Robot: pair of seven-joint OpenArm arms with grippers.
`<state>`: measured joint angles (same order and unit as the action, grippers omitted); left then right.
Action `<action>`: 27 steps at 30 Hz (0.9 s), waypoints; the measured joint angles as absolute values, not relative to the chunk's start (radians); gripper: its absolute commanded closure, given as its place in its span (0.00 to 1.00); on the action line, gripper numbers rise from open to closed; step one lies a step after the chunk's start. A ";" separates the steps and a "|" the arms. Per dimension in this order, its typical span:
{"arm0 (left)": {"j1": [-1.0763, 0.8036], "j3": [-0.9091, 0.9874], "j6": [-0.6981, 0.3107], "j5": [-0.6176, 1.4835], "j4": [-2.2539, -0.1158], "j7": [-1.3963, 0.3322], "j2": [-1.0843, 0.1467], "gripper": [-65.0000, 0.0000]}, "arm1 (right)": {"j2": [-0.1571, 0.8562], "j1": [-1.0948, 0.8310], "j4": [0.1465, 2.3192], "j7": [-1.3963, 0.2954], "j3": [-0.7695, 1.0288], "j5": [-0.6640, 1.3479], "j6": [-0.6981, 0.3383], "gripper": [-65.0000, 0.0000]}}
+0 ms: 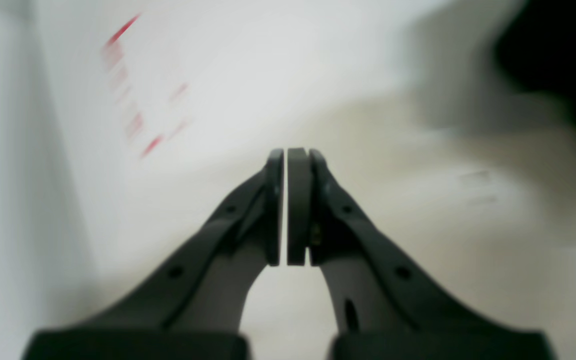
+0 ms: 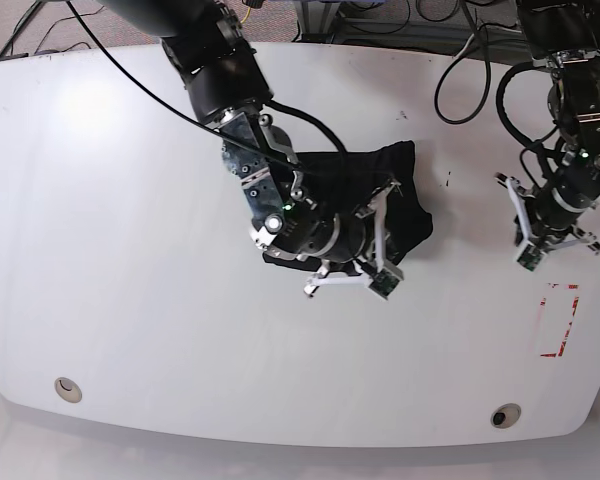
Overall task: Layout the t-shirt on the table in an organized manner, then fold the t-shirt properly
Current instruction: 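Press the folded shirt bundle down with the right gripper, then grasp the folded bundle with both grippers and rotate it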
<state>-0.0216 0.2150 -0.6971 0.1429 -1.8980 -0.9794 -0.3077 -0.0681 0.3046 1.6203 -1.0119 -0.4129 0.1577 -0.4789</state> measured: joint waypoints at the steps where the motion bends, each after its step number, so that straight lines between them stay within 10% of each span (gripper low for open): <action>1: -0.022 0.196 -0.697 0.143 -1.905 -0.980 -0.297 1.00 | -0.052 0.303 1.622 -1.011 -0.405 0.157 -0.480 0.96; 11: -0.064 0.029 -0.697 0.154 -1.945 -0.976 -0.169 1.00 | 0.102 0.294 1.620 -0.894 -0.207 0.144 -0.593 0.96; 27: -0.140 -0.090 -0.701 0.139 -1.833 -0.939 -0.106 1.00 | 0.076 0.290 1.388 -0.675 -0.141 0.143 -0.693 0.96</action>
